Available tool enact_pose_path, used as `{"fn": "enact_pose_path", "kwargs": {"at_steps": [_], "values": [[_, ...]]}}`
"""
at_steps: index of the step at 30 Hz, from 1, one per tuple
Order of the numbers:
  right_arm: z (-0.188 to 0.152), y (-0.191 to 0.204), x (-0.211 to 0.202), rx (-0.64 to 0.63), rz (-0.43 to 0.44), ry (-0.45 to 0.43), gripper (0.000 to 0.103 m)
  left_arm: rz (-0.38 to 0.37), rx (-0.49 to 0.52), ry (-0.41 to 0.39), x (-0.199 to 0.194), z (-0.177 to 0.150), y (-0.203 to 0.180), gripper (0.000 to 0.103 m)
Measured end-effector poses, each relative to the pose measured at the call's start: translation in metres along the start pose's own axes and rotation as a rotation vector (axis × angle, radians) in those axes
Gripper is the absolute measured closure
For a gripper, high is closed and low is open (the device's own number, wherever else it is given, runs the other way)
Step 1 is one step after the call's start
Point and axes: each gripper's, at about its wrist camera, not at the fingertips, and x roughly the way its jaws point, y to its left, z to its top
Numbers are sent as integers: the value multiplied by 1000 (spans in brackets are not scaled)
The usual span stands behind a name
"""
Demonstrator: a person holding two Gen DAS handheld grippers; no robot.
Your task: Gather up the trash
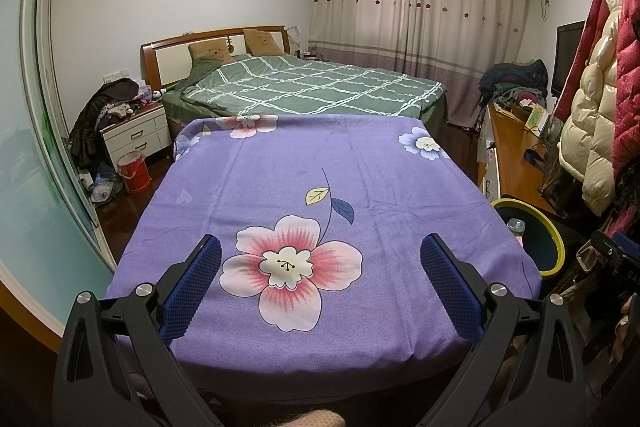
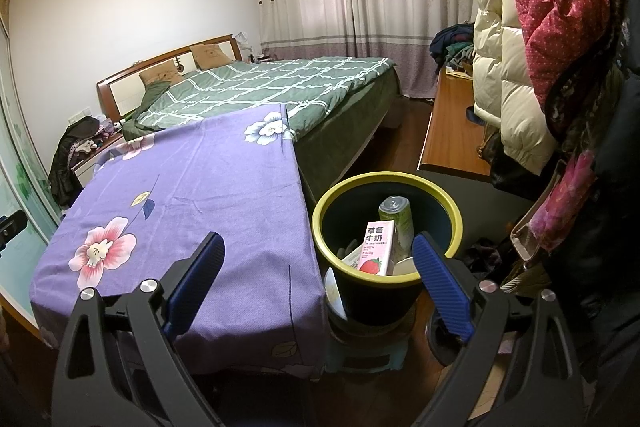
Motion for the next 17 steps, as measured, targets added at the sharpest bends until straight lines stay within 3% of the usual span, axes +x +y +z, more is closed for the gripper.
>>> {"fn": "enact_pose_path", "kwargs": {"at_steps": [10, 13, 17], "values": [[-1, 7, 6, -5, 15, 15, 13, -35, 3, 14, 7, -2, 2, 5], [6, 14, 18, -15, 25, 21, 12, -41, -4, 41, 25, 7, 8, 5], [24, 40, 52, -33, 93, 47, 7, 9, -4, 73, 73, 24, 25, 5]]}}
